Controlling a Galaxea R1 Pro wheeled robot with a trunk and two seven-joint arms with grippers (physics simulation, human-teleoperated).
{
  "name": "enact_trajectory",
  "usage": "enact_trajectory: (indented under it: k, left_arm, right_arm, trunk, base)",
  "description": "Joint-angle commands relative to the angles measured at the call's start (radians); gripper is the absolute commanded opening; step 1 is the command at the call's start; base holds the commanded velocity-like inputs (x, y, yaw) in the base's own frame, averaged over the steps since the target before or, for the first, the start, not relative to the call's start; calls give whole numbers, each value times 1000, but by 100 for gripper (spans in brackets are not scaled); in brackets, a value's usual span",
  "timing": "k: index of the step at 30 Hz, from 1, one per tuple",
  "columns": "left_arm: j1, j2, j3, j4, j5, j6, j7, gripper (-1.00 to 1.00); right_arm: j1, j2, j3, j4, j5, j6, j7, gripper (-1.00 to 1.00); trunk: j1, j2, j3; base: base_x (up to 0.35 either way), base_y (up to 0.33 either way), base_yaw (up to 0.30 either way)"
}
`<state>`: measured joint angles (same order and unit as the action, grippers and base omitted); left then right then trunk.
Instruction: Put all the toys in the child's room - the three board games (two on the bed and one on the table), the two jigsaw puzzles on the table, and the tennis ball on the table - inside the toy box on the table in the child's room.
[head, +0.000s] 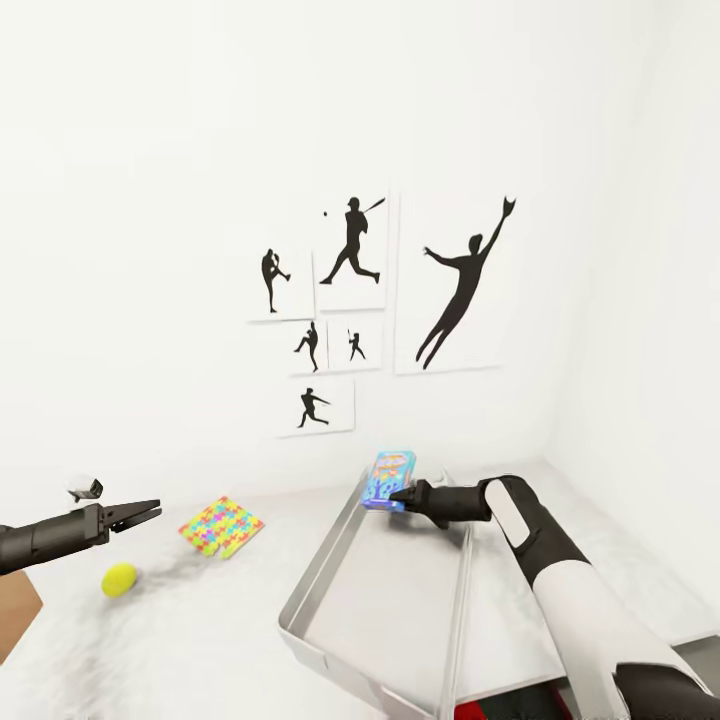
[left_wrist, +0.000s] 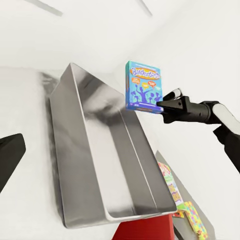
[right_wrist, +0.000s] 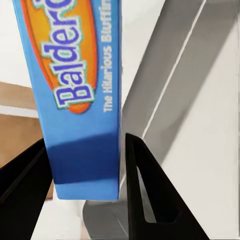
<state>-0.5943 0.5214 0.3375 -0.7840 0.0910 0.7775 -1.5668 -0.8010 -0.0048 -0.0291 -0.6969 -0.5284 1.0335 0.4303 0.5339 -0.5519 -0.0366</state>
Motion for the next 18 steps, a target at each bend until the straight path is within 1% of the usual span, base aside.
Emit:
enact_trajectory:
  k: [1, 4, 7, 18]
  left_arm:
    - [-1, 0, 0, 0, -1, 11, -4, 100]
    - [-1, 0, 0, 0, -1, 11, -4, 100]
    - [-1, 0, 0, 0, -1, 11, -4, 100]
    - [-1, 0, 0, 0, -1, 11, -4, 100]
  right_arm:
    - [-2, 0, -6, 7, 5, 5, 8, -100]
    - [-3, 0, -23, 33, 5, 6, 6, -100]
    - [-3, 1, -32, 47, 5, 6, 4, -100]
    - [-6, 3, -36, 86, 5, 4, -2, -100]
  trunk:
    - [0, -2, -4]
    - [0, -2, -9]
    - [0, -2, -14]
    - [0, -2, -32]
  base:
    - [0, 0, 0]
    - [0, 0, 0]
    - [0, 0, 0]
    - [0, 0, 0]
